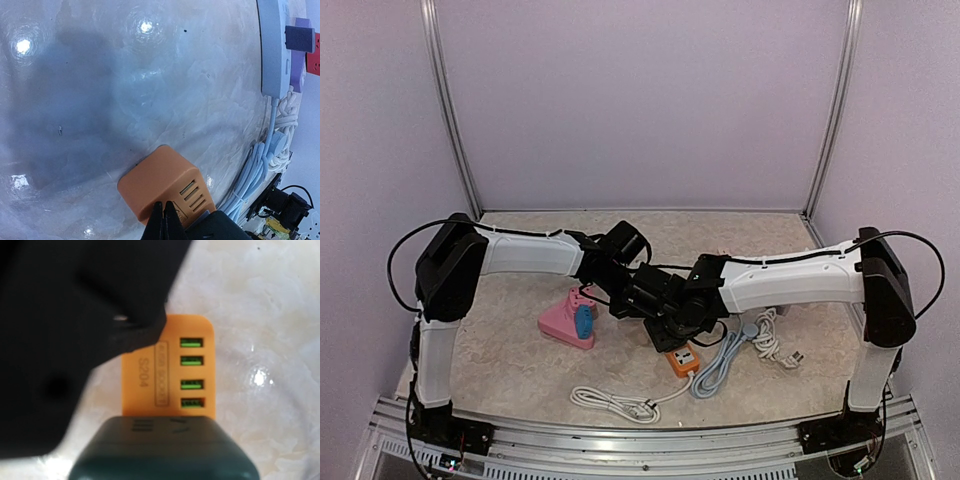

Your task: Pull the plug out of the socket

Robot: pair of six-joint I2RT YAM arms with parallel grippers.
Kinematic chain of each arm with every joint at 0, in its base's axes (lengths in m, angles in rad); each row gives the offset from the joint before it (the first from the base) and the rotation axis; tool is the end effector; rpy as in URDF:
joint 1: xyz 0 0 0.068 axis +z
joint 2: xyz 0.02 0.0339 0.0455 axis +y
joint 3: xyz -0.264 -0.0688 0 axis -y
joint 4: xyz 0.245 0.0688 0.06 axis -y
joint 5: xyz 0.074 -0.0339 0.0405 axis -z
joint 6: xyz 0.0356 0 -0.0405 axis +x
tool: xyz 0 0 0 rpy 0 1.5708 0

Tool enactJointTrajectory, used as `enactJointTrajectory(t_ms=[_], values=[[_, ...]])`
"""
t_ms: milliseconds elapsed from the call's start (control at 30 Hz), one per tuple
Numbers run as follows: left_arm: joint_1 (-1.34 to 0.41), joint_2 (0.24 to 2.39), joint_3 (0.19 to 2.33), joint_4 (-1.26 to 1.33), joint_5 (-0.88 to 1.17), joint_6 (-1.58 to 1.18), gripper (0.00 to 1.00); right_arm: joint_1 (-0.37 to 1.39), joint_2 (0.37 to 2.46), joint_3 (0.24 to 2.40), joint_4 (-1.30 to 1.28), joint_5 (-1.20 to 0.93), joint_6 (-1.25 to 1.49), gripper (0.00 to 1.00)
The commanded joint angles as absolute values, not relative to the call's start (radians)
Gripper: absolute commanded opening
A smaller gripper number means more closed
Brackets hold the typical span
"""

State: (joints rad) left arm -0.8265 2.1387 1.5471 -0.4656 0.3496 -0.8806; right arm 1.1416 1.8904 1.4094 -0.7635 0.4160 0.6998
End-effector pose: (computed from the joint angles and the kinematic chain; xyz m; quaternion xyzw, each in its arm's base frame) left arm 0.2970 -0.3404 0.1556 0.0184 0.9533 -0.2991 0.0376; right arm 0.1721 0.3414 0.2030 -0.1788 0.9493 0.0032 0.2584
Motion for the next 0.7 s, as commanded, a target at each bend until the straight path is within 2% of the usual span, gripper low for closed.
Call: enactJointTrajectory(t_ms=[0,667], values=[[-0.834,2.245,1.499,-0.623,0.232,-0.854,0.0,1.118,1.842,1.442,-0.852,0.51,0.693,0.2],[-0.834,2.265,1.493,-0.626,0.235,-0.851,0.0,1.074,1.798,1.438,-0.843,0.489,0.696,0.19]])
